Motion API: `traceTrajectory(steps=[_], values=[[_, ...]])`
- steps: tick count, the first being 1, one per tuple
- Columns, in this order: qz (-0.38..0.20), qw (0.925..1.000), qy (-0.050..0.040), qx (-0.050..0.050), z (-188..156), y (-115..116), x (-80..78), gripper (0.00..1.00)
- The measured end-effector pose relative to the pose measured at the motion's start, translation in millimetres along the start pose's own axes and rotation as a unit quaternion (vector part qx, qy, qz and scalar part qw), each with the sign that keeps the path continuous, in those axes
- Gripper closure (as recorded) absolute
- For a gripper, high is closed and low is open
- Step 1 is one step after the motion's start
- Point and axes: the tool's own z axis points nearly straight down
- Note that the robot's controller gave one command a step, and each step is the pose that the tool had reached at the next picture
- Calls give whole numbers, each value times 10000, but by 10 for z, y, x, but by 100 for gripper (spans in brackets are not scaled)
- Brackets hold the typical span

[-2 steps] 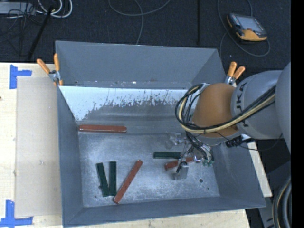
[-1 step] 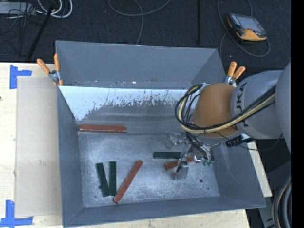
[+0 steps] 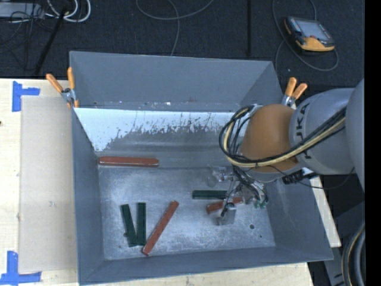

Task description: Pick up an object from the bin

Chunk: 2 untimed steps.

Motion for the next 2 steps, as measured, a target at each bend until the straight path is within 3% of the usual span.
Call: traceTrajectory(steps=[1,2], values=[[-28,10000,1,1,-1,6,-2,0],[-34,10000,-3,1,-2,7,-5,100]])
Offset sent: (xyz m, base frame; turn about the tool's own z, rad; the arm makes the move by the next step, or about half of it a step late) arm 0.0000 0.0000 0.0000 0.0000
